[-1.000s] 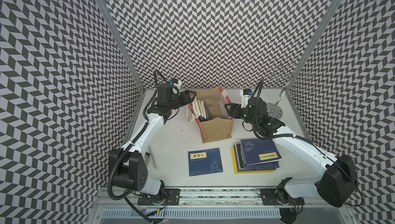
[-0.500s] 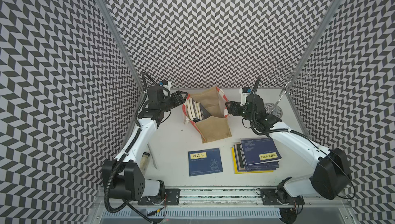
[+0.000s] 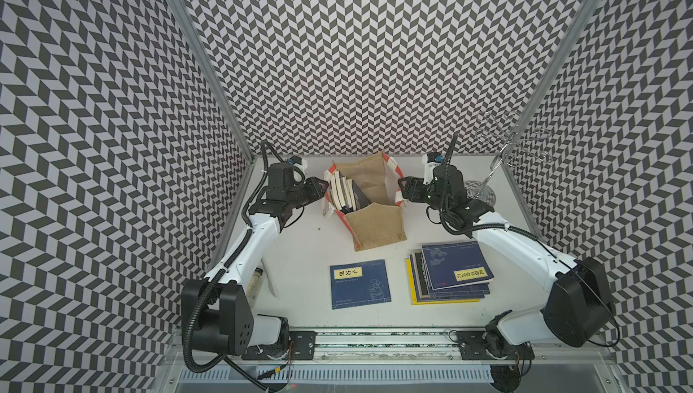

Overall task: Put the books into the canvas bag
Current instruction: Adjust the canvas bag at the center of the board.

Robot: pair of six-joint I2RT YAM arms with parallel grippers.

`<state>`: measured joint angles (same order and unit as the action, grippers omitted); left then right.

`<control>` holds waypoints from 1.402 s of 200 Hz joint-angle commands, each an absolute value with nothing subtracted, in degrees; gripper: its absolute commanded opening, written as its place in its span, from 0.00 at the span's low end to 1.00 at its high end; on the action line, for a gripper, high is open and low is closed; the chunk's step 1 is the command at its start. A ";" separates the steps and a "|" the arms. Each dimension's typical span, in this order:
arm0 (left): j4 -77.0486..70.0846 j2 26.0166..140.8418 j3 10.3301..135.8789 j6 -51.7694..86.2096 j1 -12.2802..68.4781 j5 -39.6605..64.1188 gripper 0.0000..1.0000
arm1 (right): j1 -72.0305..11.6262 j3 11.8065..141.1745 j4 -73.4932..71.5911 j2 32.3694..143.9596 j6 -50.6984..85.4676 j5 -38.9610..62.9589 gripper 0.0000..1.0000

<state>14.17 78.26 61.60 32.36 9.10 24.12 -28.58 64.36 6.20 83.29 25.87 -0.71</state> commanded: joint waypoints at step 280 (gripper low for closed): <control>14.27 78.49 61.33 29.56 10.85 23.57 0.00 | -25.75 60.02 -2.23 73.90 18.37 8.09 0.74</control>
